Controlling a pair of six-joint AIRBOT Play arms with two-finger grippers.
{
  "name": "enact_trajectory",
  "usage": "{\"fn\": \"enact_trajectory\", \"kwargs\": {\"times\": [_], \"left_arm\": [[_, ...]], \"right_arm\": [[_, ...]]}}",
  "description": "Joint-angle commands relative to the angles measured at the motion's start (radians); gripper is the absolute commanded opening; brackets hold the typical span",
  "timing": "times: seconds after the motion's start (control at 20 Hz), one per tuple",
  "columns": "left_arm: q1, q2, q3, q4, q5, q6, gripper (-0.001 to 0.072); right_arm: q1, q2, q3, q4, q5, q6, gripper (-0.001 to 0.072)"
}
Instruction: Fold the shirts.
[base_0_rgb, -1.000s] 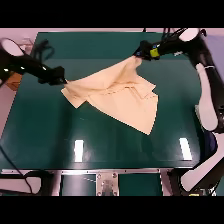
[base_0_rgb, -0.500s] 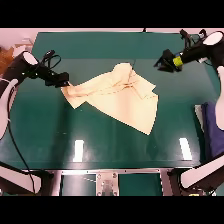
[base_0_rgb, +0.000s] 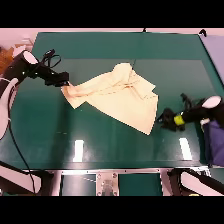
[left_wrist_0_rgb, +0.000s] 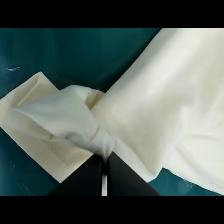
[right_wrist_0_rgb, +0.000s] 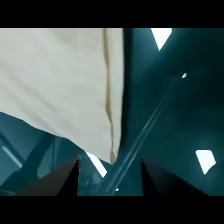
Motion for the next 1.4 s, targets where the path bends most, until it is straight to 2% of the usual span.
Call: {"fn": "enact_trajectory", "kwargs": {"times": [0.0, 0.05, 0.15, 0.3, 0.4, 0.45, 0.55, 0.65, 0.8, 0.95, 1.1, 1.2, 1.35], "left_arm": [[0.0, 0.0, 0.001, 0.0, -0.01, -0.001, 0.002], [0.0, 0.0, 0.001, 0.0, -0.011, -0.001, 0.002], [0.0, 0.0, 0.001, 0.0, -0.012, -0.003, 0.002], [0.0, 0.0, 0.001, 0.0, -0.019, -0.008, 0.002], [0.0, 0.0, 0.002, 0.0, -0.019, -0.008, 0.002], [0.0, 0.0, 0.001, 0.0, -0.02, -0.008, 0.0021], [0.0, 0.0, 0.002, 0.0, -0.022, -0.008, 0.002], [0.0, 0.0, 0.002, 0.0, -0.029, -0.013, 0.002], [0.0, 0.0, 0.049, 0.0, -0.083, -0.019, 0.002], [0.001, 0.011, 0.238, -0.037, -0.206, -0.035, 0.002], [0.001, 0.032, 0.504, -0.11, -0.269, -0.093, 0.002], [0.006, 0.092, 0.602, -0.127, -0.202, -0.173, 0.002], [0.076, 0.262, 0.589, -0.211, -0.066, -0.313, 0.002]], "right_arm": [[0.003, 0.072, -0.312, 0.237, -0.185, -0.1, 0.0423], [0.01, 0.072, -0.352, 0.31, -0.243, -0.147, 0.0422], [0.025, 0.07, -0.372, 0.389, -0.334, -0.204, 0.0354], [0.026, 0.067, -0.327, 0.416, -0.425, -0.218, 0.0352], [0.026, 0.048, -0.279, 0.417, -0.436, -0.234, 0.027], [0.026, 0.036, -0.259, 0.417, -0.436, -0.237, 0.0262], [0.048, 0.0, -0.217, 0.428, -0.425, -0.257, 0.0119], [0.116, -0.026, -0.188, 0.428, -0.417, -0.27, 0.0018], [0.19, -0.03, -0.106, 0.427, -0.407, -0.304, 0.0016], [0.119, -0.019, 0.147, 0.426, -0.273, -0.315, 0.0015], [0.024, -0.012, 0.549, 0.426, -0.097, -0.278, 0.0015], [-0.032, -0.012, 0.844, 0.423, -0.021, -0.191, 0.0015], [-0.135, -0.012, 1.244, 0.424, 0.005, -0.068, 0.0015]]}}
